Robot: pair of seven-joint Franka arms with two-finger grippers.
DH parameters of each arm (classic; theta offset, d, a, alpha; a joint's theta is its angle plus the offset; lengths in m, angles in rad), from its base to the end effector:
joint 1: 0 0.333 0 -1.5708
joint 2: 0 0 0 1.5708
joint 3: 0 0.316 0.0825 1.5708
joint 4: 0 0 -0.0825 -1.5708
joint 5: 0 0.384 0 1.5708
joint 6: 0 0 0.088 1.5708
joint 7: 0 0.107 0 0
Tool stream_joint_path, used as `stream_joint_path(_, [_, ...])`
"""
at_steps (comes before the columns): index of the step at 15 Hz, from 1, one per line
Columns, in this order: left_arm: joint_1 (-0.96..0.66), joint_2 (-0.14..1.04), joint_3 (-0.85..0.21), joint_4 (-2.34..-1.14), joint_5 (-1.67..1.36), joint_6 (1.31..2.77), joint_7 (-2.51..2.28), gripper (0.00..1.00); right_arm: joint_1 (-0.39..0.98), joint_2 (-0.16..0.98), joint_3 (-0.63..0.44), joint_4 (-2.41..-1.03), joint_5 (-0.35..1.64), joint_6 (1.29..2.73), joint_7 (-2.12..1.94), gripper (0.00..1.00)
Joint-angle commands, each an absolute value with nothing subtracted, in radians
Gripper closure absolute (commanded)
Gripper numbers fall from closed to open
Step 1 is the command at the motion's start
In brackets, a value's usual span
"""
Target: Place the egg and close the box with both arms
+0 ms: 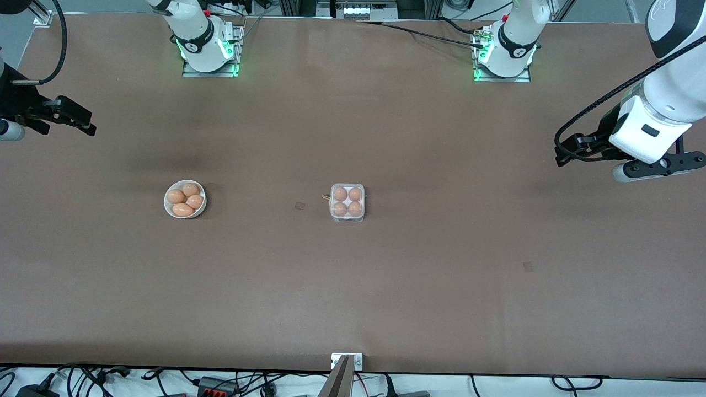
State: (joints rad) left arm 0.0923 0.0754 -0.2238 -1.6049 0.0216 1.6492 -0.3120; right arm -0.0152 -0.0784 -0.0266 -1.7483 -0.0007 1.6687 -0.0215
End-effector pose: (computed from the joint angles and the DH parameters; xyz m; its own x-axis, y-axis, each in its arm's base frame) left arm 0.5768 -0.0697 0.5733 0.9837 0.1780 -0.0263 0.1777 -0.9840 -0.0135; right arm 0.5352 -0.0229 0.5915 0.9998 -0.0201 -0.0012 -0.0201 -0.9998 -0.0014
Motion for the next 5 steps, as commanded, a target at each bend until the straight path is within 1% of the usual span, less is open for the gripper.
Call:
stream_joint_path(1, [0.1, 0.083, -0.232, -1.583, 0.011, 1.638, -0.307, 0.0, -0.02, -0.112, -0.018, -1.769, -0.014, 1.664, -0.032, 0.0])
stream_joint_path(5, [0.1, 0.084, -0.232, -1.582, 0.009, 1.638, -0.31, 0.0, -0.02, -0.112, -0.017, -1.772, -0.014, 1.663, -0.028, 0.0])
